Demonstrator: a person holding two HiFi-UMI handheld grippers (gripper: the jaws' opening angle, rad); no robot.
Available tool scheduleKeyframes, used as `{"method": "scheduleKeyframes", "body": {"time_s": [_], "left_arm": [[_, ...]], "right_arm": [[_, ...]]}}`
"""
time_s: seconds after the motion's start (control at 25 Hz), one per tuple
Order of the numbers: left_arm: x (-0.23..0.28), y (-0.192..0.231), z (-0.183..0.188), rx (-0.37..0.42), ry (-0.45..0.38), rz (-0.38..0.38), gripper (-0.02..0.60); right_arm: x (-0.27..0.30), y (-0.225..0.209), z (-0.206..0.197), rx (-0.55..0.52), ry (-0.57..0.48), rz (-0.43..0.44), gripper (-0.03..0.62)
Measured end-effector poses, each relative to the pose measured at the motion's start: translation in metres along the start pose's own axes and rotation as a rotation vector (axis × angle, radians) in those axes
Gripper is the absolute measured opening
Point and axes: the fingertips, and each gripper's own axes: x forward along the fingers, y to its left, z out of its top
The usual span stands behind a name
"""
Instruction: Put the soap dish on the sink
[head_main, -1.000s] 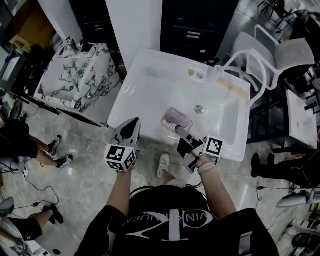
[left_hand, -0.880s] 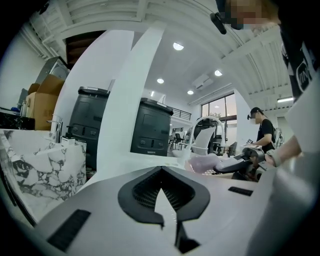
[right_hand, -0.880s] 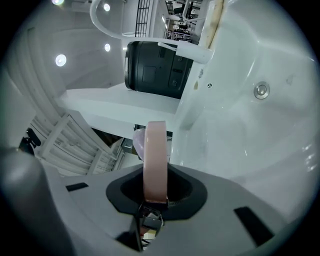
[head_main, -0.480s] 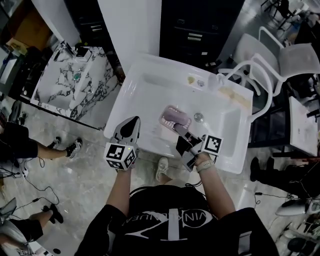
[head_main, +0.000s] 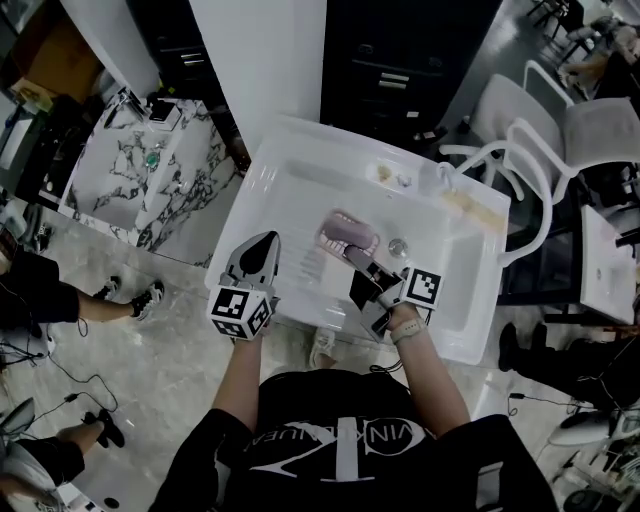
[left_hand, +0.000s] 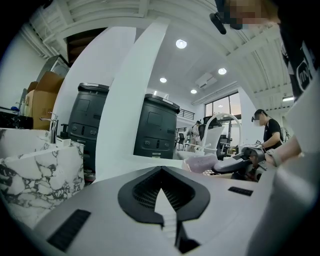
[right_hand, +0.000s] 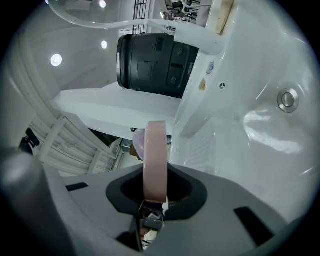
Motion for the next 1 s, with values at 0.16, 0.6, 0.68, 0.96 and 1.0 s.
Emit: {"method": "scheduleKeyframes", "body": {"time_s": [0.16,0.6,0.68,0.96,1.0], "left_arm": [[0.009,0.005,0.001,-0.004,-0.003,0.003,0.015],[0.036,0.013,0.001,-0.002,0.015,-0.024,0.015],[0.043,0.014,0.001,-0.002,0.02,-0.035,0.015],[0.073,0.019,0.002,-0.007,0.02,-0.077,0.014],[0.078,0.021,0.002,-0.009,0.022,-0.081,0.014]], "right_arm": [[0.008,0.0,0.007,-0.002,0.007,0.006,0.072],[0.037,-0.006,0.023,0.006,0.032,-0.006,0.072],[0.044,-0.007,0.028,0.014,0.033,-0.006,0.072],[0.07,-0.014,0.053,-0.007,0.04,-0.013,0.072],[0.074,-0.014,0.056,-0.002,0.036,-0.007,0.072]]}}
